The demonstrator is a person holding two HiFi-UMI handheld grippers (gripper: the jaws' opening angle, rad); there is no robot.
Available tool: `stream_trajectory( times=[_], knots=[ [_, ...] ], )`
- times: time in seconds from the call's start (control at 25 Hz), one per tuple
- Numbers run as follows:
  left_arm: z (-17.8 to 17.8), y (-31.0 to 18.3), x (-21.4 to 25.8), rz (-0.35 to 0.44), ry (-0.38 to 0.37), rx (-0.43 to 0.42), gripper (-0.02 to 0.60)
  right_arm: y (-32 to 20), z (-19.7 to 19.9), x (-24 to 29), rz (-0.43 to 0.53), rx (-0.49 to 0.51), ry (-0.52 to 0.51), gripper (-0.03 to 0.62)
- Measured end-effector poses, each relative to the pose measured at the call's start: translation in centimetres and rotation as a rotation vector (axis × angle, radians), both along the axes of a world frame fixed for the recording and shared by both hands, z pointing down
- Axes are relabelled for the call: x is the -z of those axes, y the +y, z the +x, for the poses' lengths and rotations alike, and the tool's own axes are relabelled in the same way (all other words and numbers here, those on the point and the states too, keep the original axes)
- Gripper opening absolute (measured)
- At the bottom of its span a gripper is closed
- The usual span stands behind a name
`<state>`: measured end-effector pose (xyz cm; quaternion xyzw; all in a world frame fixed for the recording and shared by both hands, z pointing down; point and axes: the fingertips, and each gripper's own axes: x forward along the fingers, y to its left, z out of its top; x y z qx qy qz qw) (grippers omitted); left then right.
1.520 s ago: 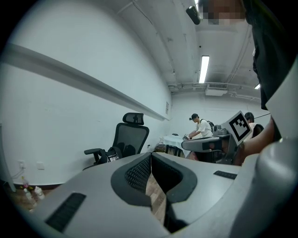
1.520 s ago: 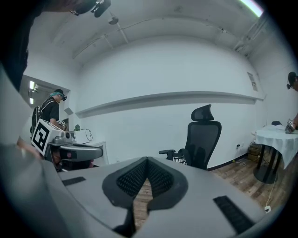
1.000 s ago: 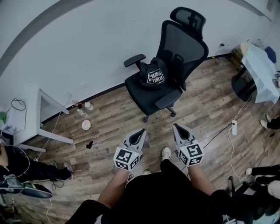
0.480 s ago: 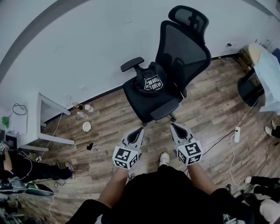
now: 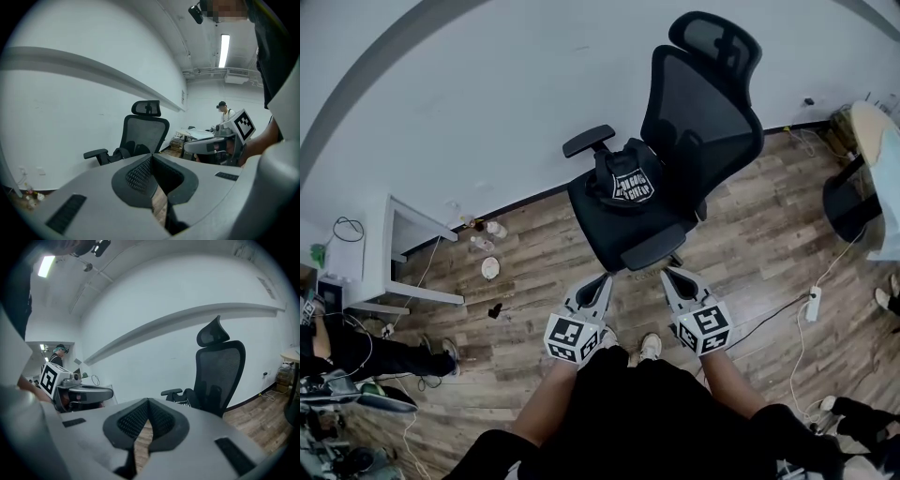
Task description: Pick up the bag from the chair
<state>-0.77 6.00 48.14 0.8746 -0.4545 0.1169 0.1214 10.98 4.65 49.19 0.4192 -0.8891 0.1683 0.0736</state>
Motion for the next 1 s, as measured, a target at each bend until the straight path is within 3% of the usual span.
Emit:
stream_trajectory(
  times=[0.56,1.0],
  knots=[
    [-3.5,-8.6,-0.9,0.002,0.035,0.029,0.022,-9.1,-3.2,-0.4,-0.002,0.023,0.034,0.020],
    [-8.2,-17.8,0.1,0.003,0.087,-0.012,0.023,-18.1,-9.3,-0.1,-0.009,0.008,0.080,0.020]
  ],
)
